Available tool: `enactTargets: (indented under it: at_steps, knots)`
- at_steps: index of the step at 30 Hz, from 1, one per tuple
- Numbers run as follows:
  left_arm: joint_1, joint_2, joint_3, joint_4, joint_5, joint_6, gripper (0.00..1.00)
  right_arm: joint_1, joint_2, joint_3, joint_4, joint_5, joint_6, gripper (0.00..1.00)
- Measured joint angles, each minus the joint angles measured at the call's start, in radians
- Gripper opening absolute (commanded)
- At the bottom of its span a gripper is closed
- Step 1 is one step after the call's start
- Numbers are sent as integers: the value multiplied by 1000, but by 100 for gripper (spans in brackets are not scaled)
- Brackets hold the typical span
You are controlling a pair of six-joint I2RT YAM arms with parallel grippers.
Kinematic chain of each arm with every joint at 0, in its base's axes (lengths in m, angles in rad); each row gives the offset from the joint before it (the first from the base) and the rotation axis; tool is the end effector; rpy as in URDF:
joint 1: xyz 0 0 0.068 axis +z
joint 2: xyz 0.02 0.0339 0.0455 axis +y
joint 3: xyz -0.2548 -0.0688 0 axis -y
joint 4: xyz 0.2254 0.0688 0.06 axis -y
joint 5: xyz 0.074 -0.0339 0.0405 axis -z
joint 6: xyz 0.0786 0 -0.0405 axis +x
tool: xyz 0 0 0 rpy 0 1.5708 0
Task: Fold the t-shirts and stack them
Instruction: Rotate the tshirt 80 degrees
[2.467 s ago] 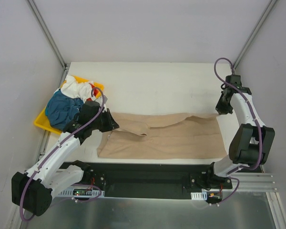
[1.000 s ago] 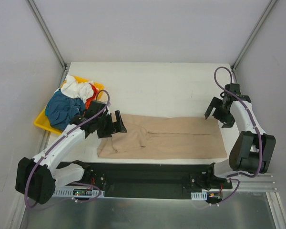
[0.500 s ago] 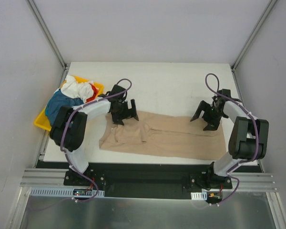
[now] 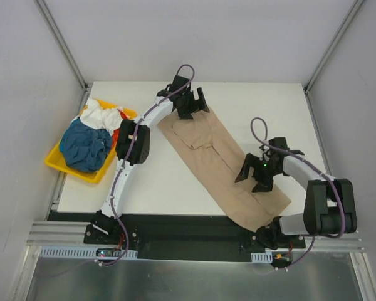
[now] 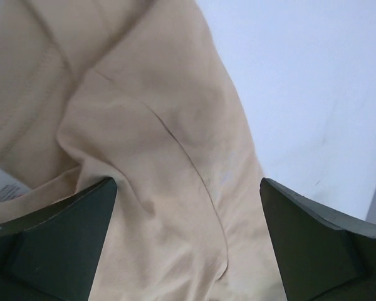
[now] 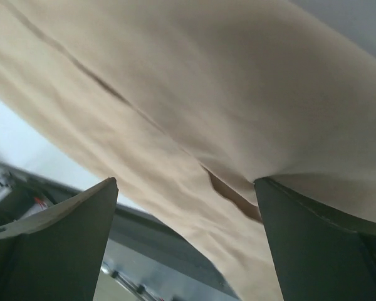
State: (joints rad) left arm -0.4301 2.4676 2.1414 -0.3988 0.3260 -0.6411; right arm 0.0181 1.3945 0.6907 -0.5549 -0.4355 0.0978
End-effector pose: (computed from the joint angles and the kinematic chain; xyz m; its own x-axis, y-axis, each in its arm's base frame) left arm 0.5012 -0.2576 0.1587 -0.8496 -0.2336 -0.4729 0.1307 0.7753 -0.6179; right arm 0.2299 0.0373 0.1260 -0.9612 0.0711 -0.2664 -0.0523 0.9015 0.4295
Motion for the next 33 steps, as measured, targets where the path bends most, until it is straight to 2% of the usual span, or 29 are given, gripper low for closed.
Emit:
enactTargets:
  at_steps: [2,4,9,13,21,27,29,33]
  knots:
    - [-1,117,193,-4,23,-25,99,97,-9,-15,2,-27,15,97]
    - [-2,185,298,3,23,-55,99,199,-8,-21,12,-55,32,97]
    - [-5,227,328,99,13,-174,99,484,31,17,17,-101,42,97]
    - [-9,274,359,192,13,-252,99,599,46,117,-45,-103,4,97]
    - [-15,290,360,287,6,-296,100,584,-87,233,-163,70,-40,96]
    - [-29,292,356,330,37,-290,99,446,-136,302,-159,136,-38,97]
    - [-30,264,309,344,53,-267,99,413,-126,340,-143,136,-40,97]
    - [-35,103,103,329,56,-172,99,389,-53,429,-122,137,-47,97]
